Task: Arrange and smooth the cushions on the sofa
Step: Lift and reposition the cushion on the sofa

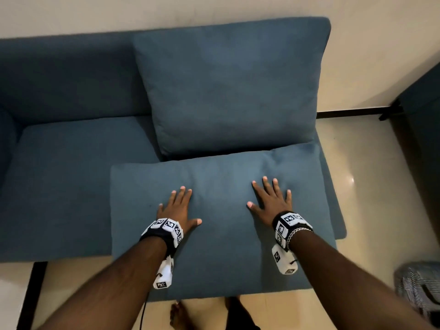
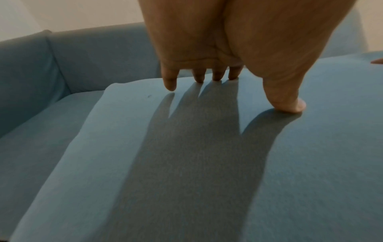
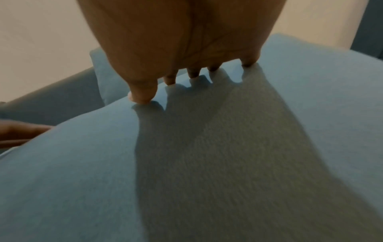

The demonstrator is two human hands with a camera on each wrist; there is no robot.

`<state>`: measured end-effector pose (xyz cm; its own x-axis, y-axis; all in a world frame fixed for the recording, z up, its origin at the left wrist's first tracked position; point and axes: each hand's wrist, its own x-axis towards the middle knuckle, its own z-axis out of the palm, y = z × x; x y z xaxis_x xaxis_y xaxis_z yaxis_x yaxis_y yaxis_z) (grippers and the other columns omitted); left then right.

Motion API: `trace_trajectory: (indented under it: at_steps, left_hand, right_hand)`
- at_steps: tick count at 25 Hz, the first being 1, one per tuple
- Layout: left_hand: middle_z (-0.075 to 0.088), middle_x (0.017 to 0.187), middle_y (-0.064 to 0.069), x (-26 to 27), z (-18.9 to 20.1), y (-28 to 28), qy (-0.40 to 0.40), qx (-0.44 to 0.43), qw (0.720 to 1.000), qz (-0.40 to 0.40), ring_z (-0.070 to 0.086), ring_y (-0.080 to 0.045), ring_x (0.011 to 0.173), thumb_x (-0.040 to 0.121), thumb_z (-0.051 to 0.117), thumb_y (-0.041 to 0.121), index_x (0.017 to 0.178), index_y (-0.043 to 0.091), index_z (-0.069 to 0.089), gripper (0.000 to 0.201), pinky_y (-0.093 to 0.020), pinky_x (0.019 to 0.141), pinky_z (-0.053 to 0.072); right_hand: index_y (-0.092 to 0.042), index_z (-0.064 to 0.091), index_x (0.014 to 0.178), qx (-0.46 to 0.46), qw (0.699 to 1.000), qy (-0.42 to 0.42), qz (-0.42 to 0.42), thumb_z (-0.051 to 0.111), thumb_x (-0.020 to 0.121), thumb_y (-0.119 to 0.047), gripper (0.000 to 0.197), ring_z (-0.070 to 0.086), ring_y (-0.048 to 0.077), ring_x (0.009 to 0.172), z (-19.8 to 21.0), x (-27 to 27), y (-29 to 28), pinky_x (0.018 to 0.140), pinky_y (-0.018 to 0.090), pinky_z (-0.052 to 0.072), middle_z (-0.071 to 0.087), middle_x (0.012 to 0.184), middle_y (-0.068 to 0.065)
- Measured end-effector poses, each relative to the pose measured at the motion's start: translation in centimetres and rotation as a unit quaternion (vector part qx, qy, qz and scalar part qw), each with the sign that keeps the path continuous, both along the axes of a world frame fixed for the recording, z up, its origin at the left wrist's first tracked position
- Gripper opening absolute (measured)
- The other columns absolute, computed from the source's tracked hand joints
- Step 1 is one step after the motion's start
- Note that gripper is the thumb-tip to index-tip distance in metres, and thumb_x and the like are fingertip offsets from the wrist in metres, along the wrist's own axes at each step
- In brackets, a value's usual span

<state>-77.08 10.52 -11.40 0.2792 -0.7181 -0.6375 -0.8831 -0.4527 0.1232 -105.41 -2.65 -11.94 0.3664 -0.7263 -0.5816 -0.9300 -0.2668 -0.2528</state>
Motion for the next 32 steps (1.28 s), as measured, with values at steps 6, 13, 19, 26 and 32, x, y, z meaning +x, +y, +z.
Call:
trace_trajectory:
  at_steps: [6, 13, 19, 26, 32]
  left_hand:
    - [-0.021, 0.169, 0.017, 1.5, 0.0, 2.4, -0.002, -0.007, 1.0, -0.004, -0.011, -0.021, 0.159, 0.085, 0.059, 0.074, 0.158, 0.053, -0.01, 0.103, -0.062, 0.124, 0.015]
    - [-0.033, 0.163, 0.025, 5.4, -5.0, 2.8, -0.011, -0.015, 1.0, -0.007, -0.027, -0.02, 0.155, 0.079, 0.036, 0.093, 0.147, 0.066, -0.022, 0.093, -0.075, 0.117, -0.001]
    - [-0.032, 0.163, 0.024, 7.4, -10.5, 0.3, 0.047, -0.01, 0.999, -0.001, -0.031, -0.02, 0.153, 0.077, 0.028, 0.096, 0.147, 0.066, -0.022, 0.091, -0.077, 0.112, -0.013]
    - [-0.024, 0.167, 0.021, 10.5, -8.3, 0.0, 0.061, -0.048, 0.994, -0.074, -0.03, -0.019, 0.154, 0.069, 0.023, 0.104, 0.15, 0.063, -0.018, 0.1, -0.075, 0.11, -0.02]
    - [-0.03, 0.166, 0.019, 21.7, -9.5, 4.1, 0.015, -0.099, 0.99, 0.097, -0.031, -0.024, 0.154, 0.052, 0.03, 0.112, 0.149, 0.065, -0.018, 0.119, -0.071, 0.119, -0.009]
  right_hand:
    - [-0.051, 0.0, 0.159, 0.013, 1.0, 0.005, 0.003, 0.035, 0.096, -0.075, 0.076, -0.022, 0.021, 0.157, -1.3, 0.2, 0.0, 0.123, 0.063, -0.01, -0.018, 0.17, -0.011]
    - [-0.057, -0.009, 0.156, 0.005, 0.999, 0.051, 0.004, 0.022, 0.095, -0.078, 0.072, -0.022, 0.017, 0.156, -5.6, 2.0, -1.8, 0.123, 0.061, -0.011, -0.021, 0.168, -0.016]
    - [-0.056, -0.007, 0.156, 0.007, 0.994, 0.11, -0.007, 0.017, 0.096, -0.077, 0.068, -0.018, 0.016, 0.157, -8.8, 4.8, -4.1, 0.123, 0.06, -0.01, -0.019, 0.169, -0.016]
    - [-0.046, 0.023, 0.159, -0.073, 0.99, 0.023, -0.114, 0.044, 0.1, -0.061, 0.064, -0.003, 0.03, 0.159, -2.1, 10.1, -0.6, 0.122, 0.068, 0.008, 0.001, 0.173, -0.003]
    - [-0.053, -0.012, 0.156, -0.058, 0.991, 0.099, 0.075, 0.016, 0.098, -0.072, 0.067, -0.024, 0.027, 0.156, -5.3, 23.6, 7.6, 0.116, 0.074, -0.01, -0.021, 0.171, -0.002]
